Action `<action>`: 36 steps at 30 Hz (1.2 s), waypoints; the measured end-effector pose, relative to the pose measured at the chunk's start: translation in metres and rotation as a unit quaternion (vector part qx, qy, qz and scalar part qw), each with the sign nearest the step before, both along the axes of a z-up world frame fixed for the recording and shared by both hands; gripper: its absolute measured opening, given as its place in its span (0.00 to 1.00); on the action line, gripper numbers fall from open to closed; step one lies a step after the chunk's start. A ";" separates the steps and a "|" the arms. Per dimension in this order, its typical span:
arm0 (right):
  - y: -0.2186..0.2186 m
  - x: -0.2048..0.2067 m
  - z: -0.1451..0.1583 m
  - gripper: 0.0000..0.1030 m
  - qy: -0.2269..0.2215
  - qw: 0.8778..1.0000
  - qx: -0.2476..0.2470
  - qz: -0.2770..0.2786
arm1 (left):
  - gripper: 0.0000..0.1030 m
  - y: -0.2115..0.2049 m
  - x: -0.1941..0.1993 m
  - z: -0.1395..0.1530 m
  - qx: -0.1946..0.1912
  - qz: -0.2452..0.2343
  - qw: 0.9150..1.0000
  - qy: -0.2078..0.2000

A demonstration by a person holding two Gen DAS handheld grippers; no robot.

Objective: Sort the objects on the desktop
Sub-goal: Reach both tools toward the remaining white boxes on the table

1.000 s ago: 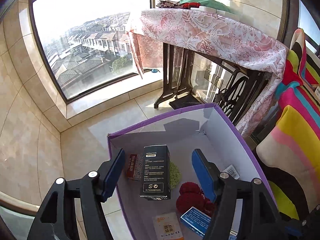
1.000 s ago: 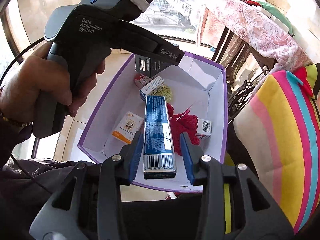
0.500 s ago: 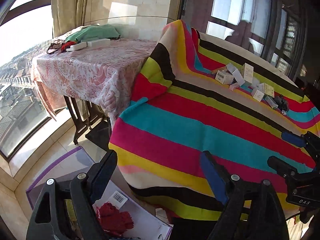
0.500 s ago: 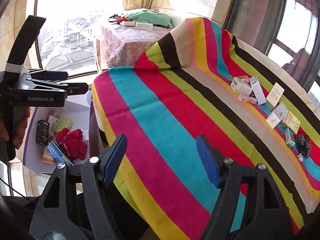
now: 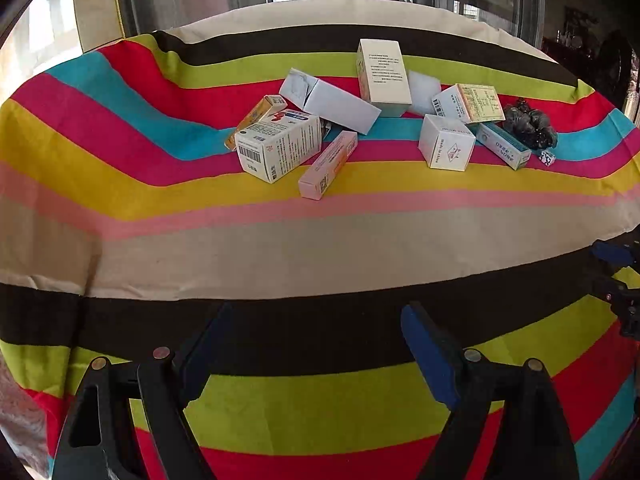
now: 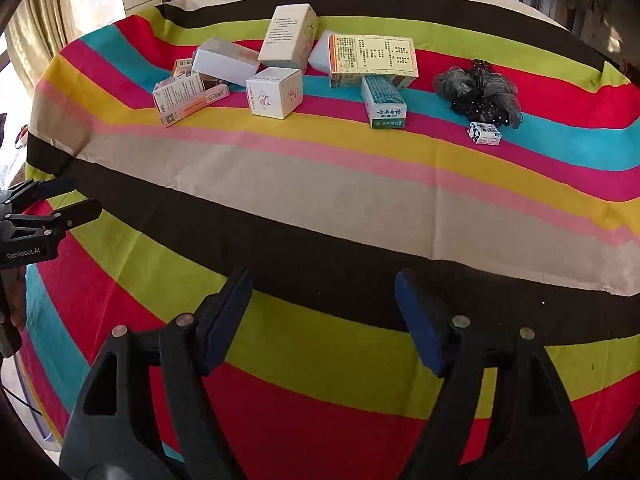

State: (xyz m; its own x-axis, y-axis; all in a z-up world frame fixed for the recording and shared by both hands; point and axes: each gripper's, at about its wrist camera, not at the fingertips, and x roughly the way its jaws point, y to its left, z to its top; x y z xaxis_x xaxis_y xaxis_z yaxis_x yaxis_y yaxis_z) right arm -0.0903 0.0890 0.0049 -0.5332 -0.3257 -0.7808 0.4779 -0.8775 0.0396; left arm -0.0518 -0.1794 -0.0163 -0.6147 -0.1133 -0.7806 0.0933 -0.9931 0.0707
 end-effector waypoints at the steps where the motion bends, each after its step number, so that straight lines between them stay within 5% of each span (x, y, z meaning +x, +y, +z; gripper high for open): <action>1: -0.003 -0.006 0.000 0.74 -0.001 1.000 0.004 -0.004 | 0.84 -0.001 -0.016 -0.002 -0.006 0.002 1.000 -0.004; 8: -0.063 -0.052 -0.004 0.77 -0.001 0.998 0.015 0.055 | 0.84 -0.014 -0.087 -0.007 0.034 0.016 0.999 -0.015; 16: -0.130 -0.119 -0.006 0.78 -0.009 0.997 0.022 0.069 | 0.88 -0.018 -0.119 -0.009 0.035 0.032 0.999 -0.016; 21: -0.137 -0.137 -0.007 0.77 0.001 0.998 0.024 0.056 | 0.89 -0.023 -0.125 -0.008 0.037 0.049 0.998 -0.017; 22: -0.134 -0.134 -0.006 0.66 0.005 0.998 0.022 0.054 | 0.87 -0.022 -0.123 -0.007 0.036 0.047 0.998 -0.015; 23: -0.130 -0.130 -0.004 0.53 0.009 0.998 0.017 0.053 | 0.73 -0.021 -0.119 -0.005 0.037 0.046 0.998 -0.011; 24: -0.126 -0.125 -0.003 0.47 0.003 0.998 0.015 0.054 | 0.51 -0.018 -0.112 -0.003 0.036 0.043 0.998 -0.004; 26: -0.117 -0.106 -0.001 0.47 0.007 0.998 0.022 0.059 | 0.24 -0.012 -0.096 0.001 0.041 0.032 0.999 -0.003; 28: -0.105 -0.082 0.000 0.46 0.006 0.998 0.020 0.066 | 0.15 -0.007 -0.076 0.002 0.053 0.029 0.998 -0.002; 36: -0.053 0.022 0.004 0.47 0.017 0.997 0.014 0.068 | 0.15 0.005 0.009 0.009 0.104 0.031 0.994 0.006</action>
